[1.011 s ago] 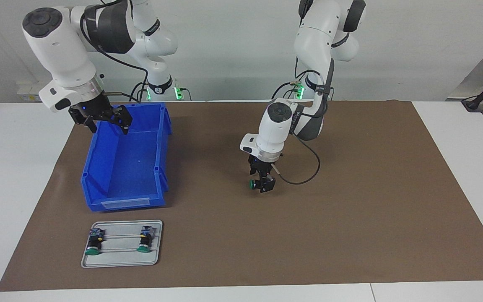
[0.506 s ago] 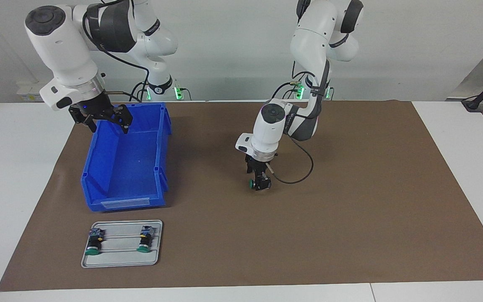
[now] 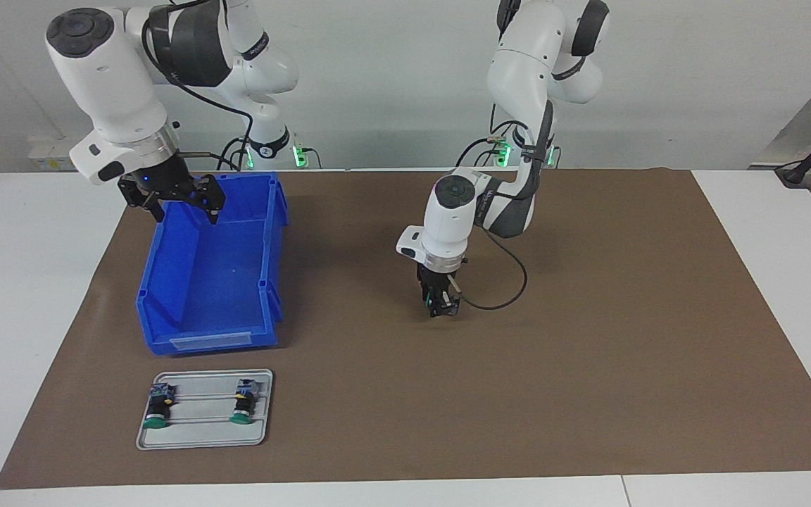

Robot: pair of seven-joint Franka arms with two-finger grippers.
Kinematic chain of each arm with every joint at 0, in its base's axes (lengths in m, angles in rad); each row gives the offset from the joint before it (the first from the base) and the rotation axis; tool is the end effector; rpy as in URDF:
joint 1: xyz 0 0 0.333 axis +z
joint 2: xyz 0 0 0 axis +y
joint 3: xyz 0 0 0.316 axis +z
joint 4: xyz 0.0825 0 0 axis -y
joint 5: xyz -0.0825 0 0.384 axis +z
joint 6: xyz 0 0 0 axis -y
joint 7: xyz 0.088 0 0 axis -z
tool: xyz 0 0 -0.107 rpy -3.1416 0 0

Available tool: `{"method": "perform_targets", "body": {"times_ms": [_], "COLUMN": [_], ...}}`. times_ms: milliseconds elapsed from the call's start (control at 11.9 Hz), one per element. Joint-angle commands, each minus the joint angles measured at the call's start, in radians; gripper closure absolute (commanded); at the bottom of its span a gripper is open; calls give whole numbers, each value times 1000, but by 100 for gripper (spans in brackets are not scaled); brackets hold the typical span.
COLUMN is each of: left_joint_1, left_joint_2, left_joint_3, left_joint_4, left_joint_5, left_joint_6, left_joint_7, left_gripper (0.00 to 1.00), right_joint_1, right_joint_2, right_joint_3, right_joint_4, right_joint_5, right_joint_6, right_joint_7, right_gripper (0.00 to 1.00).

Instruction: Place and press button with both arms

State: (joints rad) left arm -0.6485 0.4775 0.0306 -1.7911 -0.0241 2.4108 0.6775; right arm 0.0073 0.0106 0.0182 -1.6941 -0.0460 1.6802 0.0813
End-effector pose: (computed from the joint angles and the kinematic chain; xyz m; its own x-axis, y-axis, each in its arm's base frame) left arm 0.5434 -0.3886 0.2989 0.2773 -0.9541 0.1134 -0.9540 -0.2874 -0.0856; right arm 0.5627 0.0099 0.5696 0.9985 -0.0507 -0.0208 -0.0496 -0.9976 0.0472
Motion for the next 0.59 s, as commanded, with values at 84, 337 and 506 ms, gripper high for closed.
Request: {"method": "perform_targets", "body": {"times_ms": [84, 337, 506], "left_joint_1": [6, 70, 108], "left_joint_2": [-49, -144, -219], "left_joint_3": [17, 8, 3], "left_joint_4": [30, -39, -112], "left_joint_5": [17, -10, -83], "left_joint_6": [-55, -64, -62], "left_joint_7": [-120, -109, -61], "left_gripper": [100, 100, 100], "right_joint_1": [-4, -4, -4], "right_joint_2": [-20, -20, -20], "right_joint_3": [17, 17, 17], "right_joint_4": [-22, -22, -22], "right_joint_5": [2, 2, 2], "right_joint_6": [9, 13, 10], "right_joint_7": [-14, -14, -14], "right_gripper": [1, 0, 0]}}
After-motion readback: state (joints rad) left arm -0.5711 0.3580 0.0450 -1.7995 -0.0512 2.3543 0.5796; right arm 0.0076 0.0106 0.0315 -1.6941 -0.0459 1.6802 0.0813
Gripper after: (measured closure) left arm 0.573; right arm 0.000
